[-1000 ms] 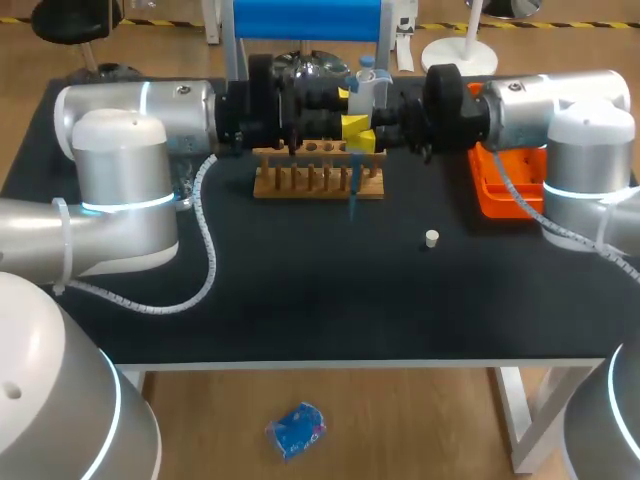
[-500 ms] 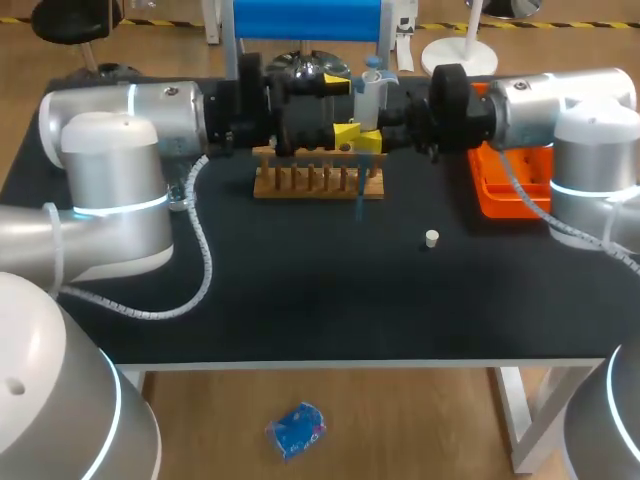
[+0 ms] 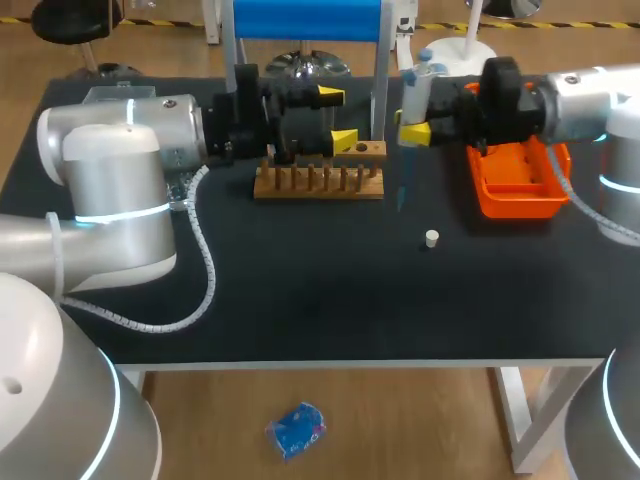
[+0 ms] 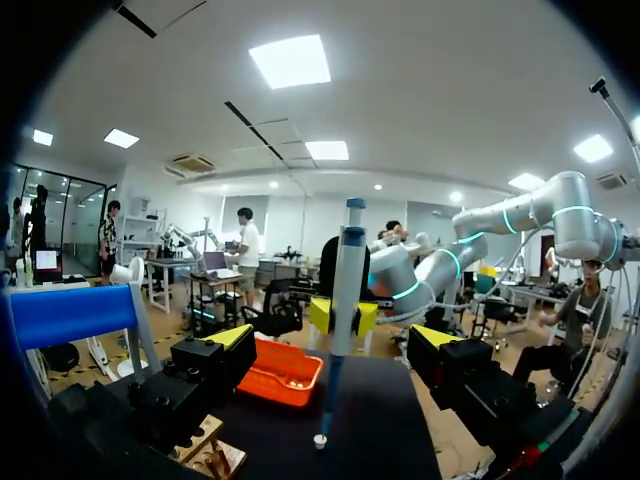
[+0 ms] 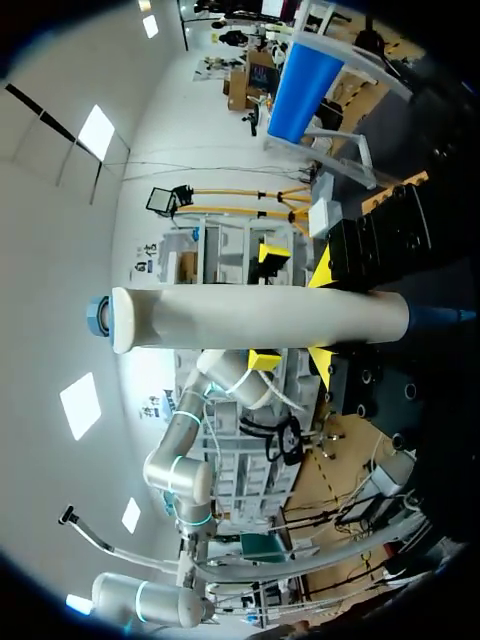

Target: Invert the test tube, pick up the pipette, mount the tip to pipette, aspirate from beaker and dispense into the tube, eject the tip, return the pipette, and cap with the stopper.

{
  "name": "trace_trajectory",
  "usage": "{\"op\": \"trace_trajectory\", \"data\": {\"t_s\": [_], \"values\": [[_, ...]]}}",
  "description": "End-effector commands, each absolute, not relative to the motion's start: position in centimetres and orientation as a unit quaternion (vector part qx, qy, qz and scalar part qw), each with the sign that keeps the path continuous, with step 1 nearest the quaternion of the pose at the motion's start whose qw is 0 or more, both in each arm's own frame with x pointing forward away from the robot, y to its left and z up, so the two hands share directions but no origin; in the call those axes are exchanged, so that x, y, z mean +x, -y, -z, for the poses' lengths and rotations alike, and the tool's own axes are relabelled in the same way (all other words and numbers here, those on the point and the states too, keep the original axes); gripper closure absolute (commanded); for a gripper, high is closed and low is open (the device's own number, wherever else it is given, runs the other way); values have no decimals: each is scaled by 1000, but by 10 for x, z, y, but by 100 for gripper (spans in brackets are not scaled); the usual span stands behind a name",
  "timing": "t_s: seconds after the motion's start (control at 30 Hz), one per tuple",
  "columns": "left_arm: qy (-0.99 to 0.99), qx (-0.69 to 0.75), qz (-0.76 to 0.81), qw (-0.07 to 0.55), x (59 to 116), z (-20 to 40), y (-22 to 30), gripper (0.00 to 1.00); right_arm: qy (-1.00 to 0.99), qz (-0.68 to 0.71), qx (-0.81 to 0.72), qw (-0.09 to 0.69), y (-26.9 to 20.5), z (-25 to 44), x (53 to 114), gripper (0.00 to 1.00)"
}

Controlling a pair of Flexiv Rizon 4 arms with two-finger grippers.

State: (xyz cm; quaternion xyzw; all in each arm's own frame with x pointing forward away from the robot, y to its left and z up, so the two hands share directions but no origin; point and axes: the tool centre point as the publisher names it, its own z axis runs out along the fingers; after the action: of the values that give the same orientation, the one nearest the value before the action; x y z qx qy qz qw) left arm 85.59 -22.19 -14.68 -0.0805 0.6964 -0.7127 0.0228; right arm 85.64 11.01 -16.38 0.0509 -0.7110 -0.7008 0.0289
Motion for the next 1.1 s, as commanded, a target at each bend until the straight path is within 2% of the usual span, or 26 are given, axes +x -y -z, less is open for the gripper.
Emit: {"op": "trace_trajectory", "data": {"t_s": [0.03,0.53,1.1], "values": [[-698,-85,711,24,857,152,235,0,714,699,40,12,-79,155,851,100],[-724,-96,683,4,857,161,259,0,709,703,-12,-59,14,147,872,100],[-746,-96,658,-37,869,165,293,0,704,700,-70,-98,101,159,912,100]]}}
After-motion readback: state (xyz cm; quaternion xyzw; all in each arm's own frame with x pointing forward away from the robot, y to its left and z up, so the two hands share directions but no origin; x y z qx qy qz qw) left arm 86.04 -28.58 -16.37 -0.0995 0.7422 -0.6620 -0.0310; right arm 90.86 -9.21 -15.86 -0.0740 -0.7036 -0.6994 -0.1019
